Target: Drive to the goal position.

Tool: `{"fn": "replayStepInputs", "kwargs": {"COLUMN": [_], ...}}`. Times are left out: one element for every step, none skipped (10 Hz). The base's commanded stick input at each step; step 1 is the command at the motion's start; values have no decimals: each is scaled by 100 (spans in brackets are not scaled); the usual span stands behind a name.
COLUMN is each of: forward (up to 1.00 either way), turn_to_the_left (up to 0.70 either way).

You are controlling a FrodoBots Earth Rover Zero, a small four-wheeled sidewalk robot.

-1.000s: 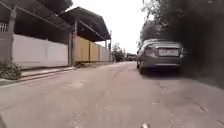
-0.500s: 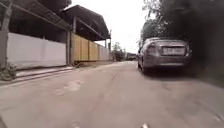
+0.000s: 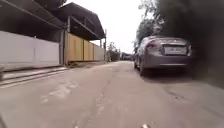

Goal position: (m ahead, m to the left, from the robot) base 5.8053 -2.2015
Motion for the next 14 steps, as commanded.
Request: {"fn": "replayStepInputs", "kwargs": {"forward": [70, 70, 70, 70, 70, 70, 70, 70, 70, 70, 70, 70, 70, 70], "turn_to_the_left": [0, 0, 0, 0, 0, 0, 0, -10, -22, -34, -35, -35, -35, -12]}}
